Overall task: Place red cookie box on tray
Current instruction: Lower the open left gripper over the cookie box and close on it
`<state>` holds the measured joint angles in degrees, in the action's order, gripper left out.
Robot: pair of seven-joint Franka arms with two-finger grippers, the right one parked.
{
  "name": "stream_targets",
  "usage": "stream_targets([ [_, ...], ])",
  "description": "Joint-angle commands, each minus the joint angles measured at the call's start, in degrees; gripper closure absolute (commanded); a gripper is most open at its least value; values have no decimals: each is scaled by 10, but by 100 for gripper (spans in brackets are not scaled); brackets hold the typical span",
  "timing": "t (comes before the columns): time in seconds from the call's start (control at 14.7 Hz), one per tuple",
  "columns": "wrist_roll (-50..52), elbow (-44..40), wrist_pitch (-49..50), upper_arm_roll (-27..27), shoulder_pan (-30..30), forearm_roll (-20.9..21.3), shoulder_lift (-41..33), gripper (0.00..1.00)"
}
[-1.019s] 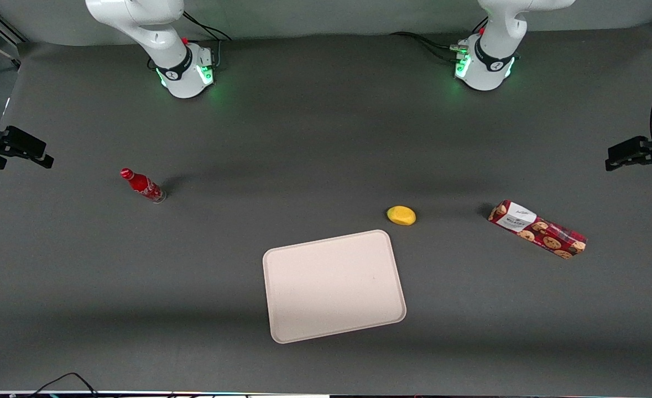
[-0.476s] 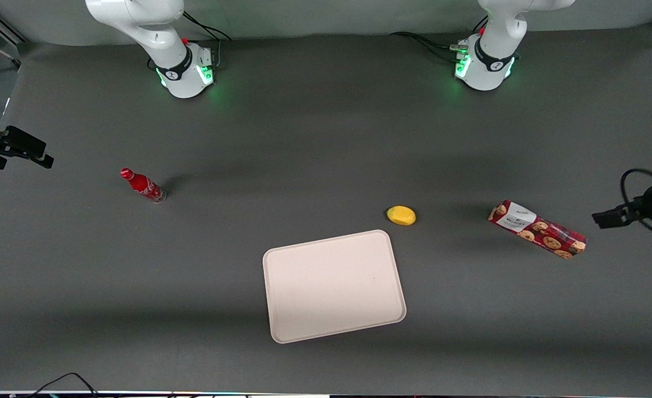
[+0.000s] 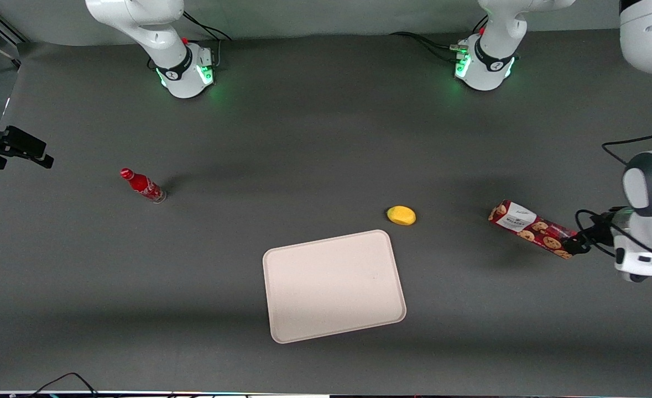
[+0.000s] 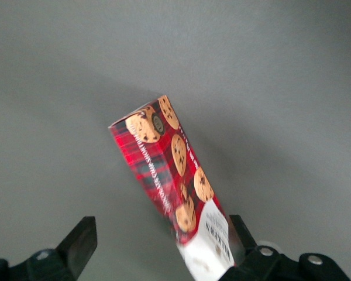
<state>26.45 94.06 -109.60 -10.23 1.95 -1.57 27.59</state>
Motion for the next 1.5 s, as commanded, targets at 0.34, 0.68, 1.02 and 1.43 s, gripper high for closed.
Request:
stream_targets([
  [0.34,13,218,-266,1,7,-11,-18,7],
  [0.68,19,232,-319,2,10,-57,-5,100],
  [1.02,18,226,-309,2,10,-62,-16,100],
  [1.43,32,28,-24,24,12,-55,-82,100],
])
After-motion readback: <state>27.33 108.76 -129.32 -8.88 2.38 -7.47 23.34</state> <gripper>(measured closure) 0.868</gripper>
